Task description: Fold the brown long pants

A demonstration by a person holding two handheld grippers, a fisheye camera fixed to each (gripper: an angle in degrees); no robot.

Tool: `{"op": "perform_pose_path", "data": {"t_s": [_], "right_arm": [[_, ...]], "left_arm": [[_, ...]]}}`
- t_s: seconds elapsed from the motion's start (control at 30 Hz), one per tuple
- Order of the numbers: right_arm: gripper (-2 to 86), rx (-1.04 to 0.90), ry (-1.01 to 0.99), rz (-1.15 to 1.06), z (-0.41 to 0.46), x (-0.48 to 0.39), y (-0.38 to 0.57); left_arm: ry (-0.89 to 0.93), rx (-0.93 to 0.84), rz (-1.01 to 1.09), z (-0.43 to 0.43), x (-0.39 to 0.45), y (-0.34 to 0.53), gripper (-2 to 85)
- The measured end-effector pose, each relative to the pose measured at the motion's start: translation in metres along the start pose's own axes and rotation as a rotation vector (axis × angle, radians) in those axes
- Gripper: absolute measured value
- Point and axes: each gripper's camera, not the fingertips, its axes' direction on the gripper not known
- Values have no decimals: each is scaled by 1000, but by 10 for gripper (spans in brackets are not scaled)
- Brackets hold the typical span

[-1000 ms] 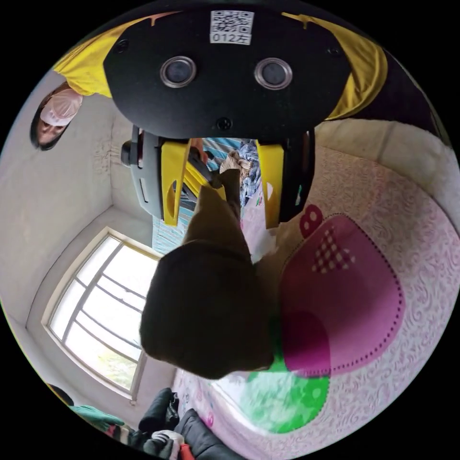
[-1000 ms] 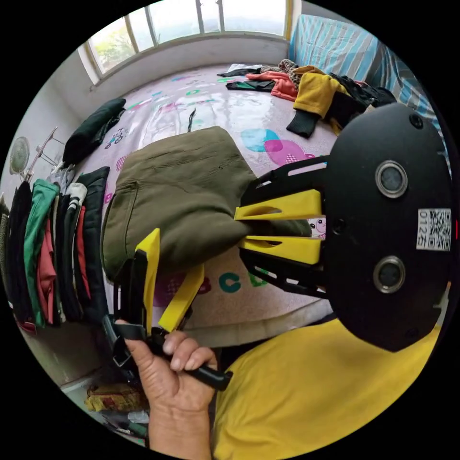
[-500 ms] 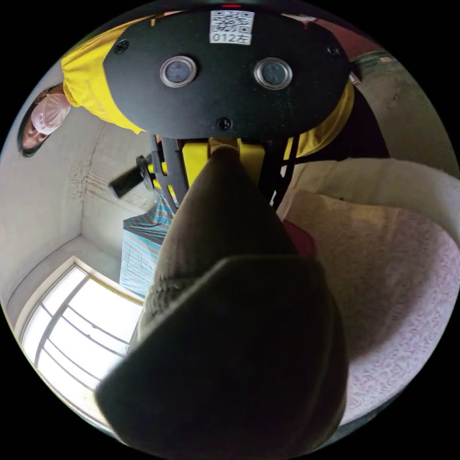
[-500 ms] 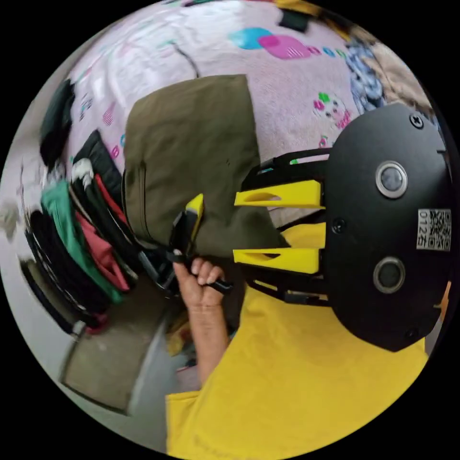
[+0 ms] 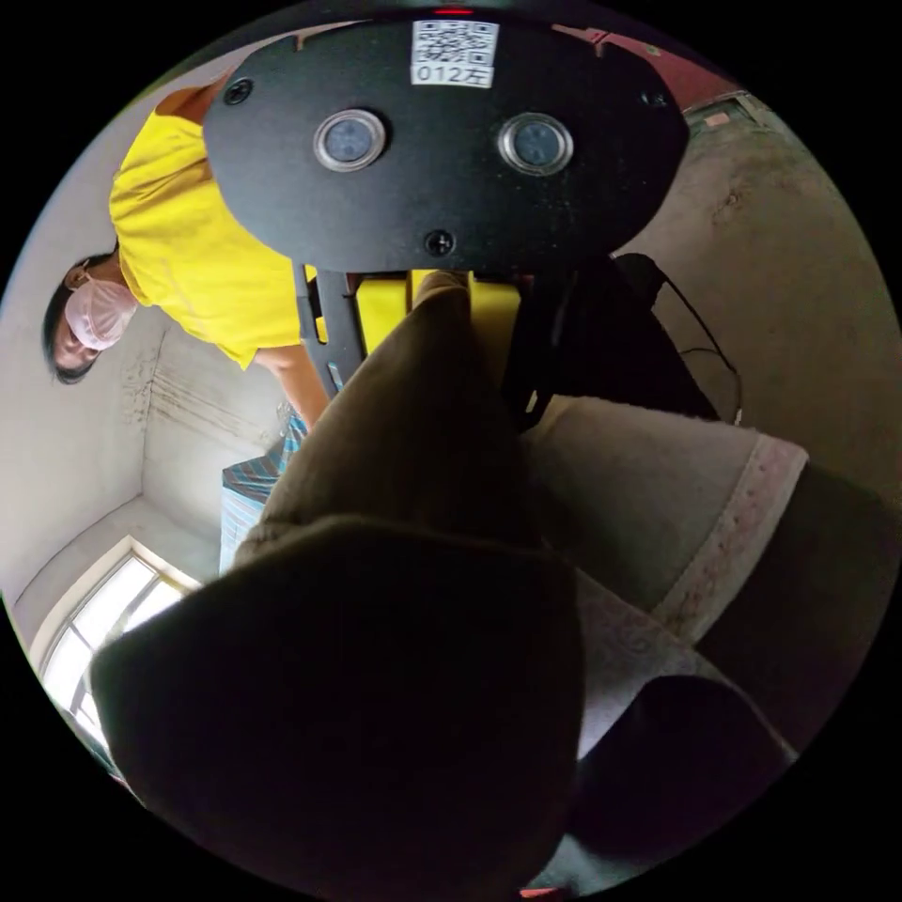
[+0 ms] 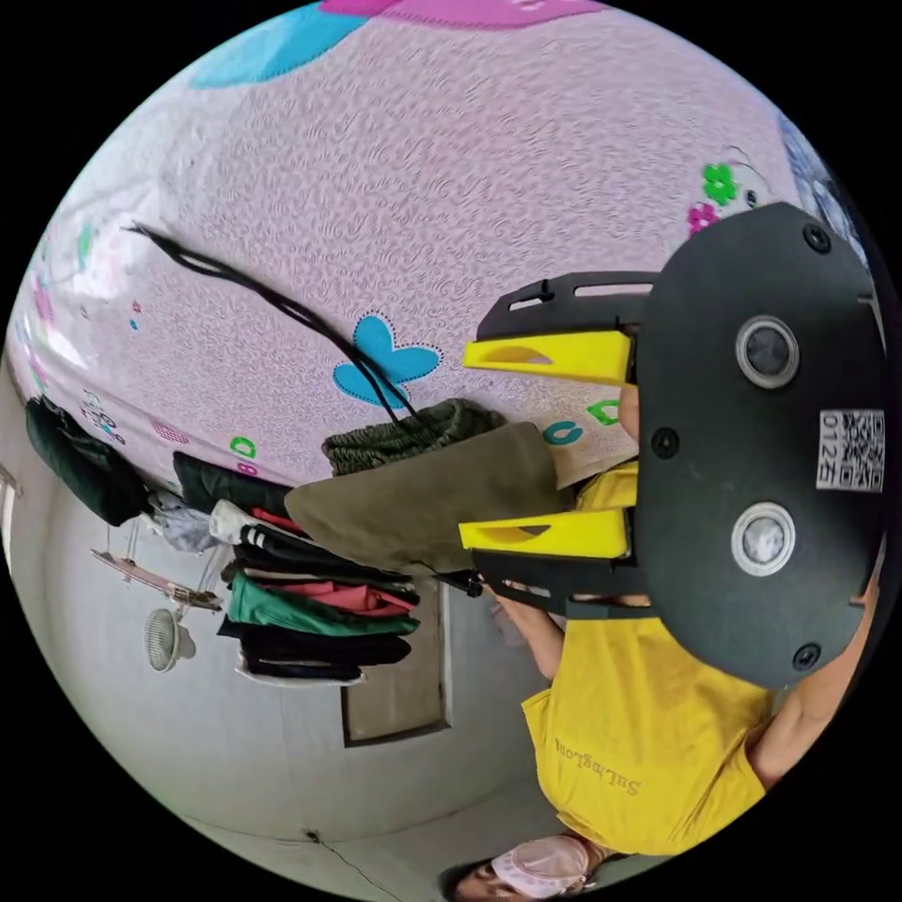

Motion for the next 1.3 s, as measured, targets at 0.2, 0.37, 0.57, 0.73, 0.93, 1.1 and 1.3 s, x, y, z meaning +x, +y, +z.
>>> {"op": "perform_pose_path", "data": {"t_s": [0.2,0.37,0.57,0.73,0.93,1.1,1.3], "right_arm": [[197,-180,-139,-160,53,27,-56],[153,-369,-194,-233,87,41,-98],[82,-268,-228,-265,105,34,-99],[69,-195,-297,-283,116,-15,-70],[68,-152,-278,-485,157,-157,-78],[69,-175,-270,-703,273,-293,-111],[71,-384,-346,-846,509,-438,-150]], "left_arm": [[-67,38,42,-15,-1,-2,51],[-84,77,9,-26,-16,-9,62],[-260,133,55,-44,16,3,99],[-377,142,159,-66,69,53,114],[-417,323,315,-170,102,142,115],[-484,547,386,-296,75,248,114],[-490,838,238,-432,-29,419,113]]}}
